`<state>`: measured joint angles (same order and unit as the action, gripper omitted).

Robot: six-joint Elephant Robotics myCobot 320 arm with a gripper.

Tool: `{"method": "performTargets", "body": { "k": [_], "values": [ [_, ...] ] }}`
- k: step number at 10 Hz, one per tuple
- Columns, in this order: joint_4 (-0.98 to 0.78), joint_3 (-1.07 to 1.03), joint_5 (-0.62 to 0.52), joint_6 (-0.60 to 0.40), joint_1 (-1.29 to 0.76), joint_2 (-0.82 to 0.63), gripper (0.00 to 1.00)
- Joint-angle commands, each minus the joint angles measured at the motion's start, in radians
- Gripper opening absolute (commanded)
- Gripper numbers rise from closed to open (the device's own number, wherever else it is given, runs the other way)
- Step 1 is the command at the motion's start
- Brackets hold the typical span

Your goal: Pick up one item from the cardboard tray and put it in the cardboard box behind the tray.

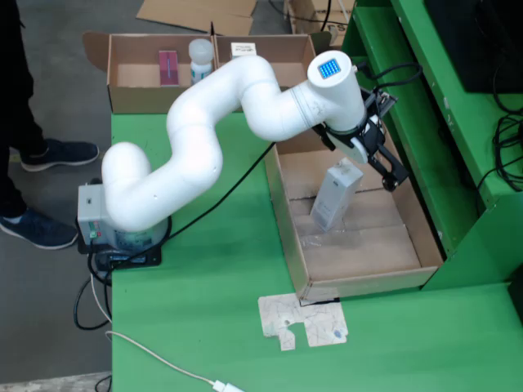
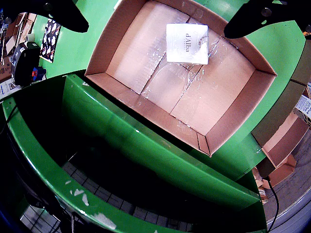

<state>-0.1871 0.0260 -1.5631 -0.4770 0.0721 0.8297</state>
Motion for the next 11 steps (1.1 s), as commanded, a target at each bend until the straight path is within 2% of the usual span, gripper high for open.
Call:
{"method": "performTargets", "body": {
  "k": [1,11],
  "values": [
    [-0.035,-0.026,-0.004,0.023,0.024,-0.059,1.00],
    [-0.061,-0.026,-0.005,0.040,0.033,-0.069,1.00]
  ]
}}
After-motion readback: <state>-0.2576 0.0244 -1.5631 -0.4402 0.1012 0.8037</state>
